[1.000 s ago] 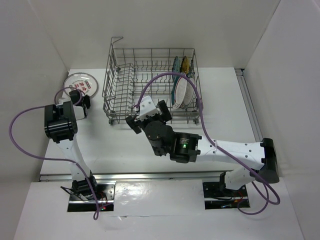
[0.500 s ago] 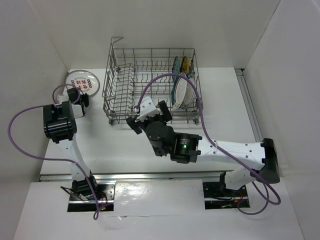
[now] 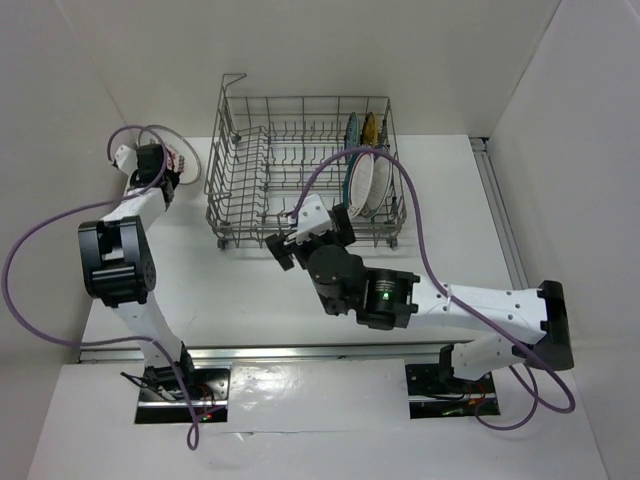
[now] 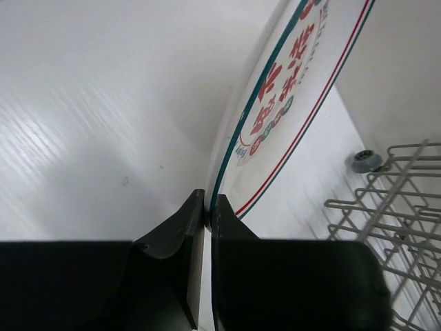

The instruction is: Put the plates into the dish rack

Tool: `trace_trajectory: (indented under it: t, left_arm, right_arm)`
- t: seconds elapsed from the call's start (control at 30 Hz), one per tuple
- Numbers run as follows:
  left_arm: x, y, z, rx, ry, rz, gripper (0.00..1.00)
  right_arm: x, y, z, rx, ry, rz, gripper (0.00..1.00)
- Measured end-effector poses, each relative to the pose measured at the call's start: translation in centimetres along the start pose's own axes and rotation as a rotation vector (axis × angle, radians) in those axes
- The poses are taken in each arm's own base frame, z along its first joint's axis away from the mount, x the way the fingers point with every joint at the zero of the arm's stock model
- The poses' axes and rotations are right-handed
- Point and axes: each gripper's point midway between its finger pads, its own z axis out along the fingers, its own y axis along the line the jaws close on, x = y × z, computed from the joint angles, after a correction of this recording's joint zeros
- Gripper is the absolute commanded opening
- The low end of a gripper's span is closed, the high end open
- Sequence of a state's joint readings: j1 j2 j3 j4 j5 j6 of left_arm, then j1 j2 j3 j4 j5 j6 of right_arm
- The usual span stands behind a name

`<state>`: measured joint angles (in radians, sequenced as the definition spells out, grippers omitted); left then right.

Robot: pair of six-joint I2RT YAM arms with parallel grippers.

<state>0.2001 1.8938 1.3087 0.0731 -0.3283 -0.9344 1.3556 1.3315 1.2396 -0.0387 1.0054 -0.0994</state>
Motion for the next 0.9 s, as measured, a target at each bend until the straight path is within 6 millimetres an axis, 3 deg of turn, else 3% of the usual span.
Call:
trace_trajectory:
  t: [0.13, 0.27, 0.4, 0.5, 0.6, 0.7, 0.8, 0.9]
  left_arm:
    - [-4.9, -2.0, -4.7, 0.040, -0.100, 0.067, 0.00]
    - [-10.9, -5.1, -11.4, 0.137, -0.218, 0.076, 0.00]
    - [-16.0, -8.0, -21.0, 0.317, -0.315, 0.076, 0.00]
    - [-17.8, -9.7, -29.3, 0.512, -0.344, 0.090, 0.00]
    - [-17.7, -10.9, -37.8, 0.747, -0.348, 0.127, 0.00]
    - [-15.7, -11.0, -43.7, 0.950, -0.313, 0.191, 0.00]
    - [-12.2, -10.3, -46.3, 1.099, -0.224, 0.242, 0.00]
    - [-7.9, -9.1, -45.6, 1.154, -0.060, 0.275, 0.00]
  right_arm:
    - [-0.8, -1.1, -0.7, 0.004, -0.017, 0.042, 1.00]
    - [-1.0, -1.8, -0.9, 0.014, -0.022, 0.049, 1.00]
    - [-1.2, -2.8, 0.1, 0.024, -0.026, 0.049, 1.00]
    - [-2.6, -4.5, 2.2, 0.008, -0.050, 0.087, 1.00]
    - [-5.9, -6.2, 4.2, -0.061, -0.127, 0.153, 1.00]
    - [-10.6, -7.6, 4.4, -0.127, -0.242, 0.213, 1.00]
    - [-14.5, -7.6, 2.5, -0.221, -0.348, 0.250, 1.00]
    - [-18.1, -7.8, 0.1, -0.305, -0.433, 0.282, 1.00]
